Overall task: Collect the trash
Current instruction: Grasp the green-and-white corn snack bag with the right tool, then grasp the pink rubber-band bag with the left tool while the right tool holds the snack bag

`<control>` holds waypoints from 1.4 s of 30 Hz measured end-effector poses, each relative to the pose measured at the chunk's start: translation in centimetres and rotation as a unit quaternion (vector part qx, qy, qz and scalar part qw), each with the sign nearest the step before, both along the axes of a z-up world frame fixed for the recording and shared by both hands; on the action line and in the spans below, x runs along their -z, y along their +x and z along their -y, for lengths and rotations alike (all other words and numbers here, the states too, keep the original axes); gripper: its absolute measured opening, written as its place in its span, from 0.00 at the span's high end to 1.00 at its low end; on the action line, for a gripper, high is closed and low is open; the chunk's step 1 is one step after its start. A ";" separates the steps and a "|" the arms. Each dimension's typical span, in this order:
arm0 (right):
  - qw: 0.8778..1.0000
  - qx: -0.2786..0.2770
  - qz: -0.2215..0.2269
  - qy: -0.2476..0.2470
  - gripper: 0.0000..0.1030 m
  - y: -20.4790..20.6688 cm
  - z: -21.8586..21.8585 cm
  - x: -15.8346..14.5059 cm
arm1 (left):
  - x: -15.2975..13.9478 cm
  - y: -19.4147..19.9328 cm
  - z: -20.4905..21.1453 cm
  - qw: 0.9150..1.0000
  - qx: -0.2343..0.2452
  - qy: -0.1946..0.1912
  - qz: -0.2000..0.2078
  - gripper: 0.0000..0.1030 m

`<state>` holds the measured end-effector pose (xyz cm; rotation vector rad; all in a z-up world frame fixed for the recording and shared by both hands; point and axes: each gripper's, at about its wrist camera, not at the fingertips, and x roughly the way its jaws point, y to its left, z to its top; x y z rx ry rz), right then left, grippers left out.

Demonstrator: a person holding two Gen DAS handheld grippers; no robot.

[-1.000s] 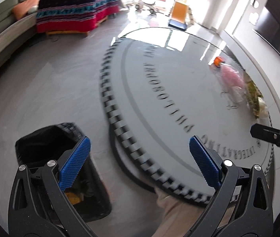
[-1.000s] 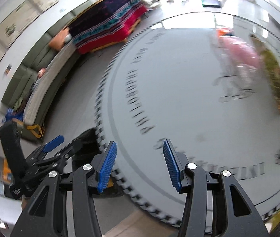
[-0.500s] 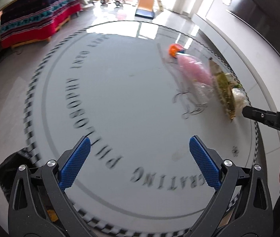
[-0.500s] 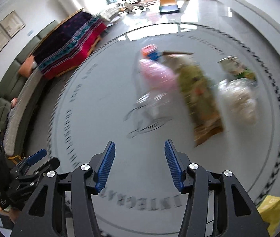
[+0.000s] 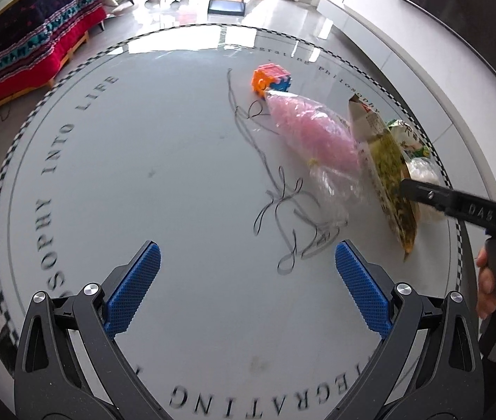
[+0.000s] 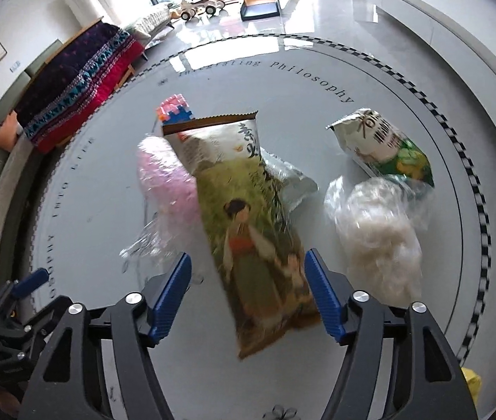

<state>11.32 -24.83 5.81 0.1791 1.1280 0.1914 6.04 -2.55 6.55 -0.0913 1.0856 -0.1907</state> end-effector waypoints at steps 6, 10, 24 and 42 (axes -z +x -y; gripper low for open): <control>1.000 -0.012 -0.005 -0.022 0.30 2.0 -0.7 1.5 | 0.8 3.9 0.6 1.000 -0.019 0.006 -0.015 0.06; 1.000 -0.022 -0.009 -0.010 0.40 2.8 -0.9 2.2 | 0.9 5.8 1.1 0.999 -0.031 -0.006 -0.022 0.06; 0.999 0.011 0.031 0.029 0.57 2.5 2.2 -1.6 | 1.6 11.6 5.2 0.996 -0.061 -0.046 -0.053 0.06; 0.999 0.024 0.024 0.034 0.57 1.9 2.8 -1.1 | 5.1 14.0 9.4 0.998 0.004 0.005 -0.057 0.40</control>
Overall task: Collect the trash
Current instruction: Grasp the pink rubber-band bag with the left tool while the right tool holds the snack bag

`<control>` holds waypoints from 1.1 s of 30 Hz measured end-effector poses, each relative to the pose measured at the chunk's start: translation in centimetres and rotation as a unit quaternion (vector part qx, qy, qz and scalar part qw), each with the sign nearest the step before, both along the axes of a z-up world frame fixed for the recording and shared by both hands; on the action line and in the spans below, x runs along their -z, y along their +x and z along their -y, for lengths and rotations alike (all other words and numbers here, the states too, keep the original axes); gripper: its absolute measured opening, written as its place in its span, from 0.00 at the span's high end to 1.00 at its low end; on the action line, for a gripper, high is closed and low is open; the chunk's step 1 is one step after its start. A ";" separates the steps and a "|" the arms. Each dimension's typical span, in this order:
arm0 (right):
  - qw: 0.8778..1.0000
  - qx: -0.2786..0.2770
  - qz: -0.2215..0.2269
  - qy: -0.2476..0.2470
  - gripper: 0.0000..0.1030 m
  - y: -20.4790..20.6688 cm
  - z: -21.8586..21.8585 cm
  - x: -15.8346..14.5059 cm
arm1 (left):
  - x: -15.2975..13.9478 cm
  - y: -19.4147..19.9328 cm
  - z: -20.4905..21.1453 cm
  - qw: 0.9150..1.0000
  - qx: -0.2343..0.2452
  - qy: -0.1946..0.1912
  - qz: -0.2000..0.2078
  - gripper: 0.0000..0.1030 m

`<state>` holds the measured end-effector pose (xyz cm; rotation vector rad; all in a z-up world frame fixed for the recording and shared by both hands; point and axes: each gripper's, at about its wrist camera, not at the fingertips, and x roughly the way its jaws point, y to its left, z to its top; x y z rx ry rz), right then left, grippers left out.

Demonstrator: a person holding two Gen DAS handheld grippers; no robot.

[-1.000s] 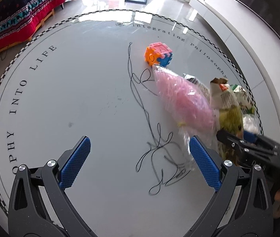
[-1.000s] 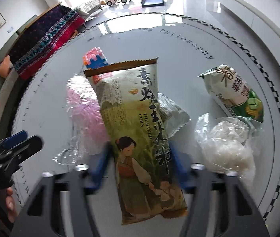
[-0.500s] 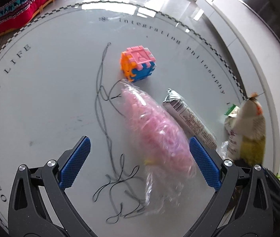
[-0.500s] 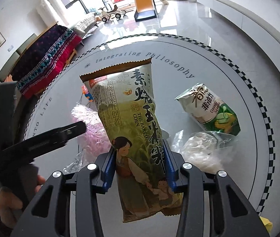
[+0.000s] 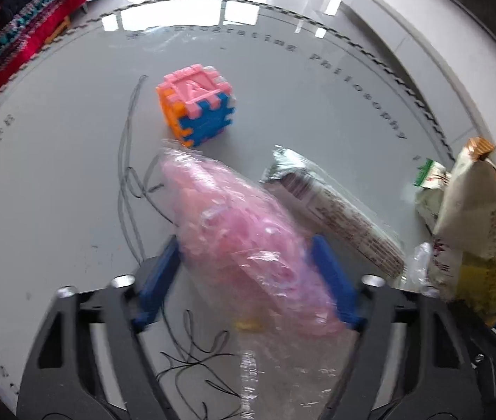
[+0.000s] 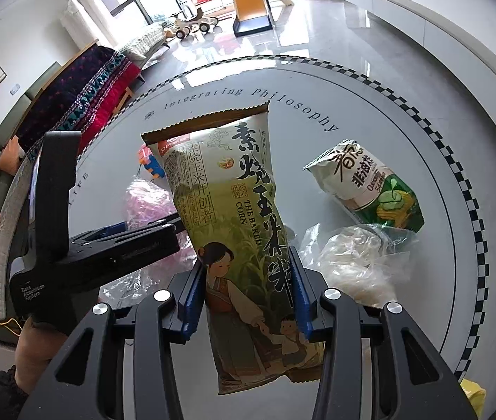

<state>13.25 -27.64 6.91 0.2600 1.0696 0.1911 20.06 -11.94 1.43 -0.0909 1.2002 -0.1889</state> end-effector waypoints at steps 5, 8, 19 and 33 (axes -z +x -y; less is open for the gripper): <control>1.000 -0.005 0.003 -0.008 0.57 -0.2 -0.5 -0.5 | -1.0 -1.8 -1.1 1.000 0.021 -0.022 -0.005 0.56; 1.000 -0.010 0.005 -0.008 0.57 -0.9 -1.3 -1.2 | -1.7 -3.6 -2.3 0.999 0.022 -0.023 0.003 0.56; 0.999 -0.038 0.016 -0.013 0.57 -5.8 -6.3 -3.8 | -4.5 -11.8 -8.8 0.999 0.005 -0.017 0.038 0.56; 0.993 -0.114 0.015 -0.004 0.57 -13.9 -15.8 -4.9 | -6.4 -24.7 -18.6 0.995 -0.045 0.016 0.090 0.56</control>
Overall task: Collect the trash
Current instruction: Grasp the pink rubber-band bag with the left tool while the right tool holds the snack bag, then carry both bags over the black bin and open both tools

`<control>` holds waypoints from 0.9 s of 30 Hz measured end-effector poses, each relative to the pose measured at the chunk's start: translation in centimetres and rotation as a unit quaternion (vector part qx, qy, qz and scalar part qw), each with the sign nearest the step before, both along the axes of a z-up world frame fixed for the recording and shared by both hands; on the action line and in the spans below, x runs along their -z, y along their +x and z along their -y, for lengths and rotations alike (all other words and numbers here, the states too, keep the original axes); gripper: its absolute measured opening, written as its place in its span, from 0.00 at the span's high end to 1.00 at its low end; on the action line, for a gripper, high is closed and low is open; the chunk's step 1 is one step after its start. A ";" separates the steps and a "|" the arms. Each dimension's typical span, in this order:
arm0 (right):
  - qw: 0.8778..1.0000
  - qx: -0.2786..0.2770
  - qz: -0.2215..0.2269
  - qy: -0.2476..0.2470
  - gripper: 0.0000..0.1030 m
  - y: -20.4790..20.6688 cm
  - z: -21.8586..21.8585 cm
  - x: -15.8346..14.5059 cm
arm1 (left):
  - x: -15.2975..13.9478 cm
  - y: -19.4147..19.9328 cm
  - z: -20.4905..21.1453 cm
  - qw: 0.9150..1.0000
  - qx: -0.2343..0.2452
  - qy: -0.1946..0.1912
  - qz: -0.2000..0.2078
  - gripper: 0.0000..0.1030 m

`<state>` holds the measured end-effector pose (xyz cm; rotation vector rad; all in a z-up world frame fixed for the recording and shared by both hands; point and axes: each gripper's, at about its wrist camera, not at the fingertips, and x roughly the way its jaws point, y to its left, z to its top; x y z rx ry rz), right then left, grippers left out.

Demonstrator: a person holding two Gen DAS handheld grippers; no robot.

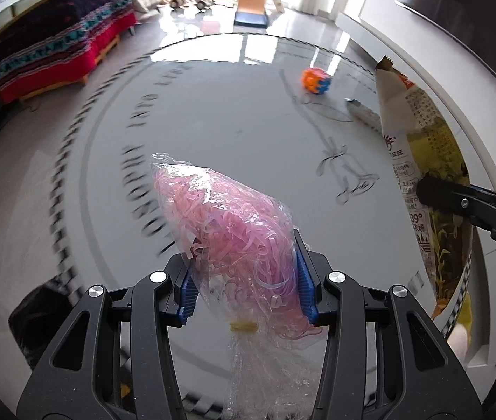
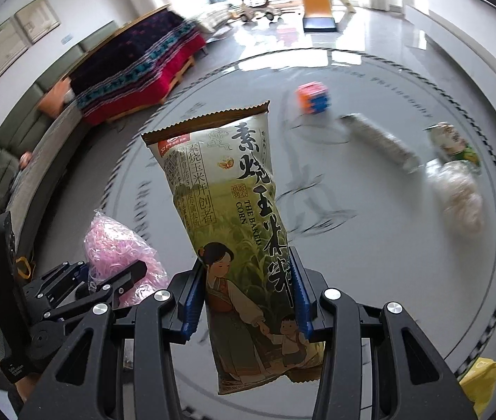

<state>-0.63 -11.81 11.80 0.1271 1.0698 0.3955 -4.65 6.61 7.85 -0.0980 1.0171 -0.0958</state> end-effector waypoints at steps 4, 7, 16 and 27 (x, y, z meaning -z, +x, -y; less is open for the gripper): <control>0.999 -0.030 -0.003 0.011 0.57 -3.1 -3.2 -0.1 | 0.2 -3.9 -3.1 1.000 -0.025 0.006 0.006 0.54; 0.998 -0.055 -0.003 0.015 0.57 -5.3 -5.7 -0.1 | 0.5 -7.0 -5.7 0.999 -0.048 0.022 0.009 0.54; 0.990 -0.137 0.002 0.017 0.57 -11.7 -14.1 0.3 | 2.3 -15.5 -14.4 0.990 -0.139 0.014 0.006 0.54; 0.972 -0.233 -0.033 0.028 0.57 -19.6 -25.2 4.4 | 8.0 -23.9 -24.2 0.968 -0.251 -0.009 -0.028 0.54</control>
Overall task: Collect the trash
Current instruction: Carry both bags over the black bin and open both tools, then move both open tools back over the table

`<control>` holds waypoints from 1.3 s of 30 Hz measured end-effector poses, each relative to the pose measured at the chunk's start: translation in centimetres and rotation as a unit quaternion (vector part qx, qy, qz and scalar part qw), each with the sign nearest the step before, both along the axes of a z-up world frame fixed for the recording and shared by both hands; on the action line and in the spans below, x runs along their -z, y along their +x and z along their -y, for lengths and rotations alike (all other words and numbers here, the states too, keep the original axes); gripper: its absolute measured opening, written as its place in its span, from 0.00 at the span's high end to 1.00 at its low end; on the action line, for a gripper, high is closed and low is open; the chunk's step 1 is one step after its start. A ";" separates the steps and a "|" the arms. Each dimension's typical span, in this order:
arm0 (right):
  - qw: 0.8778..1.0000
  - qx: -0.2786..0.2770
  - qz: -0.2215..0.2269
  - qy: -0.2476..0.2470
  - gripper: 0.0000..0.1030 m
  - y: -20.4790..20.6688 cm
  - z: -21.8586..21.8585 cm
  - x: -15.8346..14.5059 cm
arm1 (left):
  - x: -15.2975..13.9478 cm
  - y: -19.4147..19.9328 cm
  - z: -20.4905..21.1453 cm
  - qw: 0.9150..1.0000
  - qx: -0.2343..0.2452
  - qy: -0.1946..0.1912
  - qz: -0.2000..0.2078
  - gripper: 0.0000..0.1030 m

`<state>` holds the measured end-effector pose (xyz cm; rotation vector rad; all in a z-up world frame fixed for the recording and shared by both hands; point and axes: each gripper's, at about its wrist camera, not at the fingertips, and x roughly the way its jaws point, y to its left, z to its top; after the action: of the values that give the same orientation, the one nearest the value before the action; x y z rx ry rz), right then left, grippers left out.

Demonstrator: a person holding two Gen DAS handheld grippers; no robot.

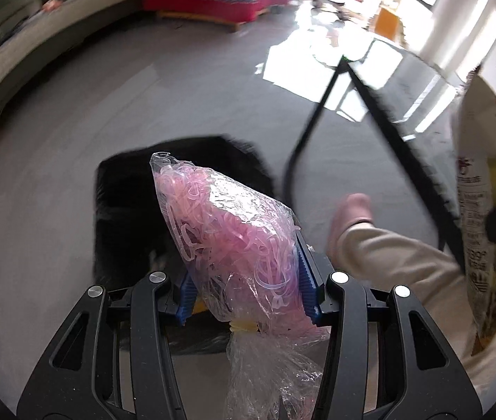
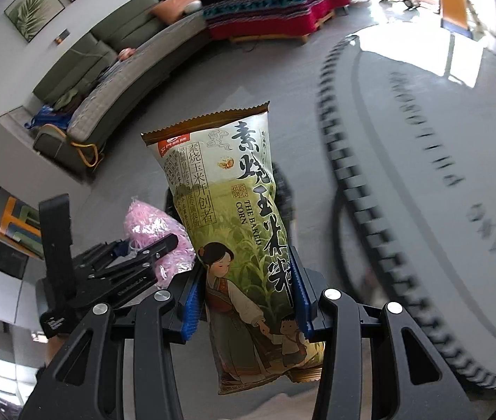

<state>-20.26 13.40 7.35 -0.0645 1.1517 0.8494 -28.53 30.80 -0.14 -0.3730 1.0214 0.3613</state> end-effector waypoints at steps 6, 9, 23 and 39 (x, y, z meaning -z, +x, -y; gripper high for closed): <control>0.999 -0.036 -0.006 -0.018 0.57 -1.7 -6.0 1.2 | 1.7 -3.5 -4.5 0.997 -0.067 0.004 -0.022 0.53; 0.998 -0.050 0.006 -0.027 0.57 -2.6 -8.9 1.1 | 2.1 -4.6 -5.3 0.997 -0.081 -0.009 -0.019 0.47; 0.999 -0.035 0.038 -0.010 0.28 -2.0 -8.0 1.5 | 1.8 -5.2 -4.8 0.996 -0.075 0.043 -0.027 0.06; 0.999 0.004 0.027 0.022 0.28 0.4 -2.1 0.6 | -1.7 -0.6 0.8 0.998 -0.003 0.060 -0.010 0.06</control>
<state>-19.91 15.54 6.72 -0.0474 1.0822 0.8609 -29.13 30.00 1.58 -0.2648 1.0133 0.4302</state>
